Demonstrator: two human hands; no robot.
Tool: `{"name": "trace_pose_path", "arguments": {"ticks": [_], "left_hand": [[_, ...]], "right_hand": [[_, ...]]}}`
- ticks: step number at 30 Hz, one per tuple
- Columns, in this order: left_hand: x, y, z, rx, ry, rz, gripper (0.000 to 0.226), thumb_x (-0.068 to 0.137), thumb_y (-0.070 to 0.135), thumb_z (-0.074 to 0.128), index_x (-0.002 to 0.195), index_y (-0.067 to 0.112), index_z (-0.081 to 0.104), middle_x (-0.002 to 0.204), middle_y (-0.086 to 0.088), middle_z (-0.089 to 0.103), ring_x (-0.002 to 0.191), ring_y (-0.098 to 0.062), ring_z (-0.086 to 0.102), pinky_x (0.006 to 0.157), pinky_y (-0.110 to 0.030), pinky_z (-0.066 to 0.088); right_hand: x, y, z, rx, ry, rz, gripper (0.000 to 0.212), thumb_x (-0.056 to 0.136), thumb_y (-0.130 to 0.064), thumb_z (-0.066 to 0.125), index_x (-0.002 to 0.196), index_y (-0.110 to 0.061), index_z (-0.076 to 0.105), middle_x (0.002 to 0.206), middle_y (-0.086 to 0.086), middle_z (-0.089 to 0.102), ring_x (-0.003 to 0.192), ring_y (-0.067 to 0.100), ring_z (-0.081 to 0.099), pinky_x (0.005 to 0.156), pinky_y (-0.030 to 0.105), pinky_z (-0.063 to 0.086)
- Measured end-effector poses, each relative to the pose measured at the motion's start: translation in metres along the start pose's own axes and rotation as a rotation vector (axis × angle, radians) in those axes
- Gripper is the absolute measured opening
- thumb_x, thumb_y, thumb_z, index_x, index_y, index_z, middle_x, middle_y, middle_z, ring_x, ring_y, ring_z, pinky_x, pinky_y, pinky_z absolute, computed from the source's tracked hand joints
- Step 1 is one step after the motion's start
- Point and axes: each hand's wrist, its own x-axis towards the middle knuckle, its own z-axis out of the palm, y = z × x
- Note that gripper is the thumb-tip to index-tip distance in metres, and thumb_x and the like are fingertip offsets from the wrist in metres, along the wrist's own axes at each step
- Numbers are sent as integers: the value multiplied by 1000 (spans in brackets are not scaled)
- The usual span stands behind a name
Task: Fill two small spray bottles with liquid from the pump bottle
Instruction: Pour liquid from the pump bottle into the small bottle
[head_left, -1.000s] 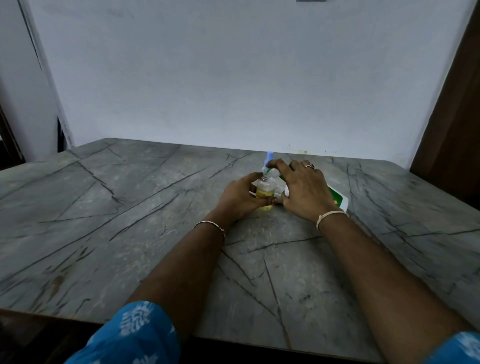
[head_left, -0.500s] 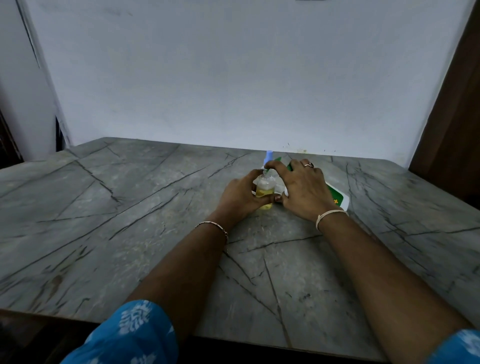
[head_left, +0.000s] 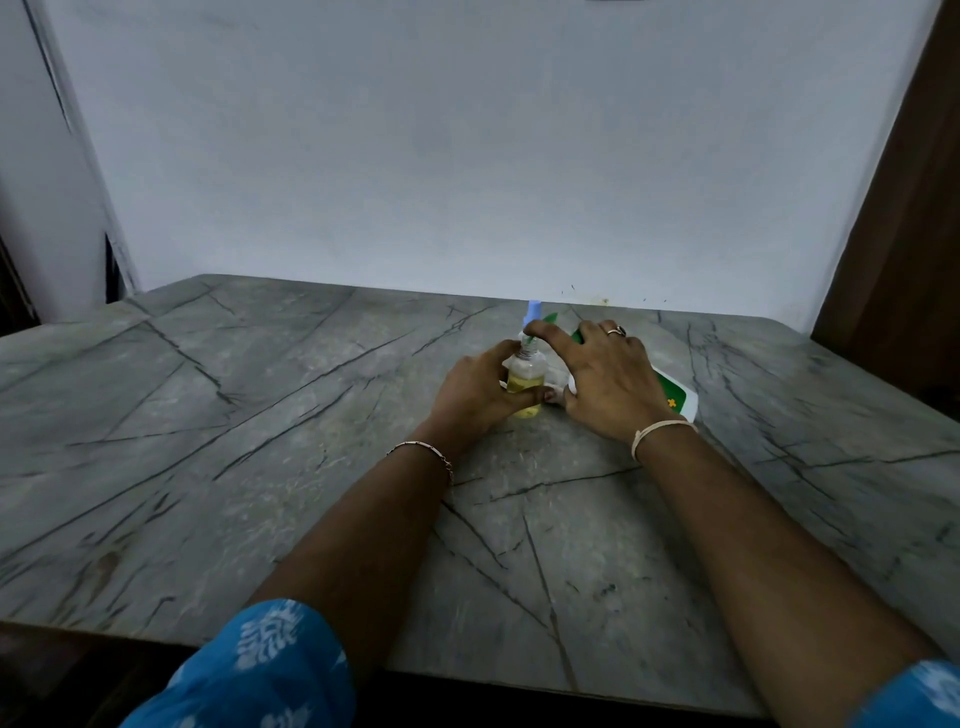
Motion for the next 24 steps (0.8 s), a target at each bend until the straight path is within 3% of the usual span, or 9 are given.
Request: {"name": "trace_pose_path", "arguments": {"ticks": [4, 7, 18, 24], "left_hand": [[0, -1, 0, -21, 7, 3, 69, 66, 60, 74, 125, 28, 54, 100, 5, 72, 80, -4, 63, 61, -5, 35], [1, -2, 0, -18, 4, 5, 70, 67, 60, 73, 126, 27, 54, 101, 4, 72, 83, -7, 65, 62, -8, 36], [1, -2, 1, -13, 4, 1, 74, 65, 62, 74, 127, 28, 53, 102, 5, 71, 71, 2, 54, 57, -1, 30], [2, -3, 1, -17, -16, -13, 74, 65, 61, 75, 128, 29, 53, 100, 2, 72, 74, -2, 59, 60, -9, 36]], "right_hand": [[3, -3, 0, -2, 10, 18, 75, 81, -31, 66, 143, -37, 25, 115, 12, 54, 114, 33, 48, 92, 46, 42], [4, -6, 1, -10, 20, 24, 75, 78, -27, 67, 142, -35, 28, 114, 12, 55, 112, 33, 49, 91, 46, 43], [0, 0, 3, -21, 15, 9, 80, 84, -39, 66, 148, -43, 18, 119, 11, 54, 116, 31, 48, 94, 45, 41], [2, -5, 0, -5, 10, 37, 75, 81, -33, 67, 144, -38, 25, 121, 11, 54, 118, 31, 47, 96, 46, 41]]}}
